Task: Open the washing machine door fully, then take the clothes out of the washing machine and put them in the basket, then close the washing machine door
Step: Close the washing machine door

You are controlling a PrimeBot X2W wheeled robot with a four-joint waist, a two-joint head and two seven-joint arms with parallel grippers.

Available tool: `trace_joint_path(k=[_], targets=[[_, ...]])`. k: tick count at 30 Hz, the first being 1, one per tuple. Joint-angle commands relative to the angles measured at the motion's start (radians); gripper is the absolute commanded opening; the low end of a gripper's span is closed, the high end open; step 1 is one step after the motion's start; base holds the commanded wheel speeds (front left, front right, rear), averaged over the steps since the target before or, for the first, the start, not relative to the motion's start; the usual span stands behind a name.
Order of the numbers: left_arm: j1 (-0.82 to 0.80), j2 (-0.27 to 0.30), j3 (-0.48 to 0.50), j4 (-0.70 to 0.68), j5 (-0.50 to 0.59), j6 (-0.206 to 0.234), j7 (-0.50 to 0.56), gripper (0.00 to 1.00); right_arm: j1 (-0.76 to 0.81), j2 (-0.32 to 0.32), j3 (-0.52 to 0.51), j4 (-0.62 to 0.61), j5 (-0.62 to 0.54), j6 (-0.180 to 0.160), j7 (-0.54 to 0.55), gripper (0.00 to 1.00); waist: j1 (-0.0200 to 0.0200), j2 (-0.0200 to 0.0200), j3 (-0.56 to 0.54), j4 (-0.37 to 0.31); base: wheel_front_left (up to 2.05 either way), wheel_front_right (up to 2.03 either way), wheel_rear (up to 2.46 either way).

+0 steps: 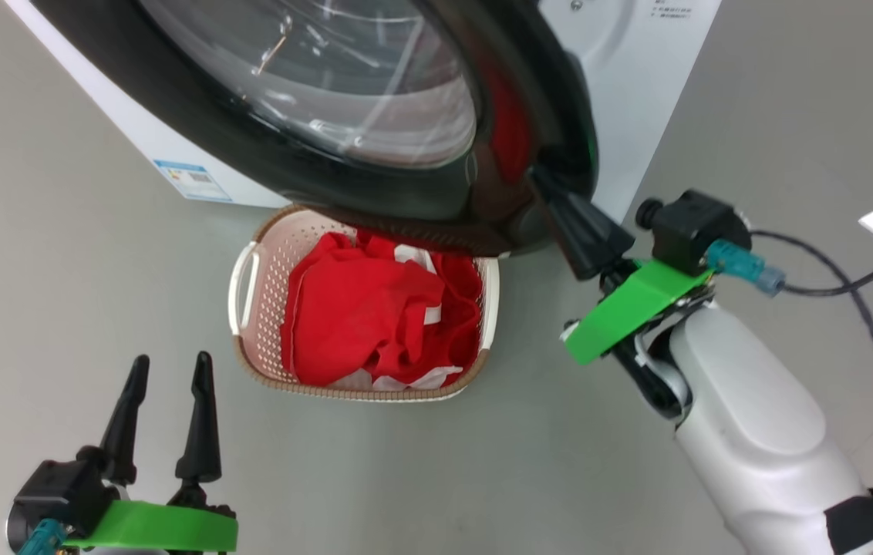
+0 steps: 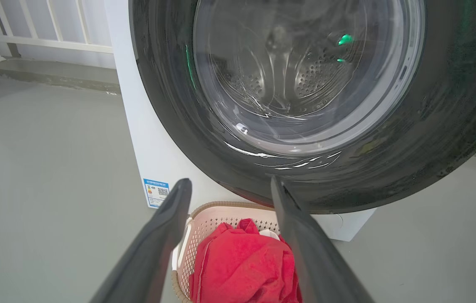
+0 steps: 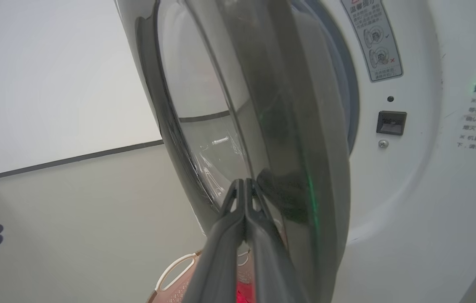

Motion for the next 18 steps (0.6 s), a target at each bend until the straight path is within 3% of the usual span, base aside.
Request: trace_joint_path(k=[1, 18], targets=[[-0.026, 0.015, 0.029, -0.027, -0.006, -0.003, -0.012, 1.00, -0.026, 0.014, -0.004, -0.017, 0.004, 0.001, -0.007, 0.00, 0.0000, -0.0001, 0.012, 0.006, 0.00, 0.00, 0.00], [-0.087, 0.015, 0.000, -0.039, -0.017, -0.003, -0.012, 1.00, -0.184, -0.017, -0.115, 0.047, -0.015, 0.001, -0.007, 0.00, 0.0000, -0.0001, 0.100, 0.056, 0.00, 0.00, 0.00]])
